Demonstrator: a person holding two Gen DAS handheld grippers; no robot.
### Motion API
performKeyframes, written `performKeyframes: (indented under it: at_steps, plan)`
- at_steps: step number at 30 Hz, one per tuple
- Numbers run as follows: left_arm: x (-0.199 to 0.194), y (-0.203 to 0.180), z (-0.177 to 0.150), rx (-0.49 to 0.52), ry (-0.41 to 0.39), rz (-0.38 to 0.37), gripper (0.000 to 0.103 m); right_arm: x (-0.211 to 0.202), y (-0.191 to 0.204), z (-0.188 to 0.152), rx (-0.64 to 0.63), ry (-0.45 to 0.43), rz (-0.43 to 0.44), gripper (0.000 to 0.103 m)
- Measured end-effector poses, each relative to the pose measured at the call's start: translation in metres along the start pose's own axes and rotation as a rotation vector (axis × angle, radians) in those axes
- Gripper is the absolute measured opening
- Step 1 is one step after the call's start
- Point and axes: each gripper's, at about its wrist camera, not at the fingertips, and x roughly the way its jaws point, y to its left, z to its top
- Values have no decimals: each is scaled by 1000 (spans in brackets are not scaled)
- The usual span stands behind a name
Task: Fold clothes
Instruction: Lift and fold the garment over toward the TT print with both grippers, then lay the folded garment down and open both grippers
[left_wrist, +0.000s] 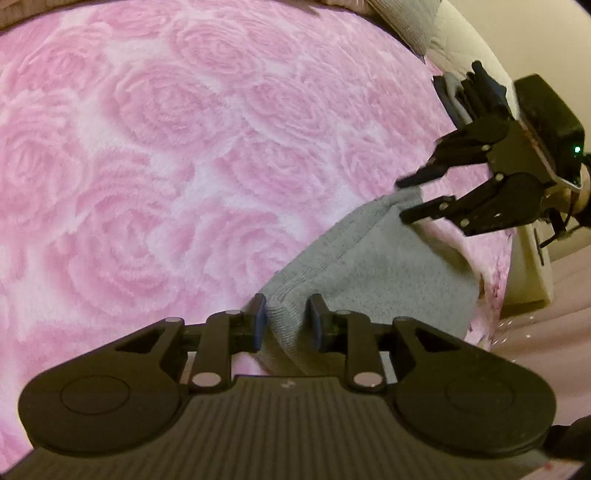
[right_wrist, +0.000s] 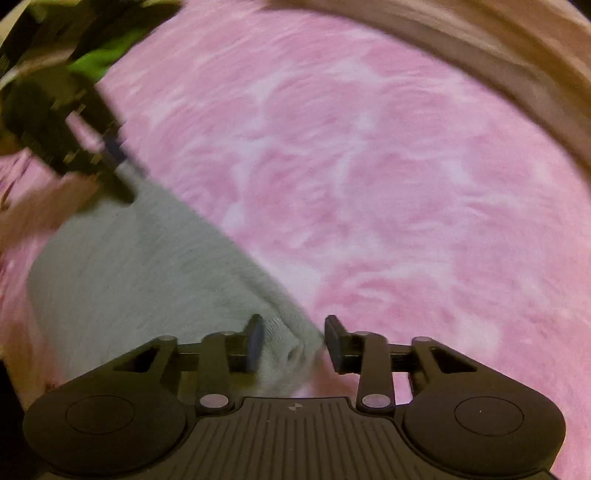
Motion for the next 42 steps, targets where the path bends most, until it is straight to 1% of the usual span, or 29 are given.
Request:
performKeyframes:
  at_steps: [2,3,5,7,8,10,11,13,14,16,17,20,22,23,25,28,30,32,33,35,38,40,42]
  plan:
    - [-3,-2,-2,-2,-4,11,22,-19,3,-5,57,-34,-36,33]
    - [-5,-3,-2,1,-7,20,22,-28,7,-7,76,-52,-32,33]
    - [-5,-7,-2,8,-9,38,23,-39,21,-13,100,-74,18,33]
    - [-4,-7,-1,2,-12,54,26,-32,34,-17,91,-60,45,33]
    - [-3,-6,-1,-7,-14,59,29,-21,38,-18,93,-48,48,33]
    - [-6,-6,0,-12,-11,72,33,0,37,-19,131,-34,41,33]
    - [-9,-8,1,-12,-13,82,33,11,33,-20,164,-26,40,33]
    - [-21,-13,0,-7,-31,117,31,20,24,-20,232,-49,58,35]
    - [-28,-18,-1,9,-38,150,30,21,21,-19,244,-49,64,35]
    - [-47,-38,-5,87,-49,226,21,19,21,-19,228,-46,67,35]
    - [-54,-47,-8,108,-52,240,21,18,23,-22,211,-48,65,35]
    - [-57,-73,-14,123,-50,226,21,18,22,-26,224,-59,67,35]
    - [-43,-83,-18,123,-34,232,21,18,24,-27,235,-69,67,36]
    - [-32,-84,-20,124,-19,249,21,19,24,-25,233,-72,71,36]
    - [-15,-76,-26,100,-1,297,21,15,23,-27,232,-79,83,36]
    - [-7,-62,-30,41,5,302,23,-4,26,-32,235,-121,78,35]
    - [-7,-63,-32,45,4,309,23,-17,33,-40,248,-149,95,35]
    - [-5,-69,-32,55,9,334,23,-14,43,-49,250,-128,127,35]
    - [-3,-71,-32,51,10,344,23,-7,48,-52,244,-105,129,35]
    - [-4,-75,-30,31,13,356,23,0,52,-59,236,-111,121,35]
    - [-13,-88,-28,10,20,393,23,-15,50,-53,302,-104,113,36]
    - [-24,-99,-28,-16,8,402,20,-33,50,-55,324,-128,105,41]
    - [-35,-113,-30,-54,-9,414,21,-50,52,-59,341,-121,99,51]
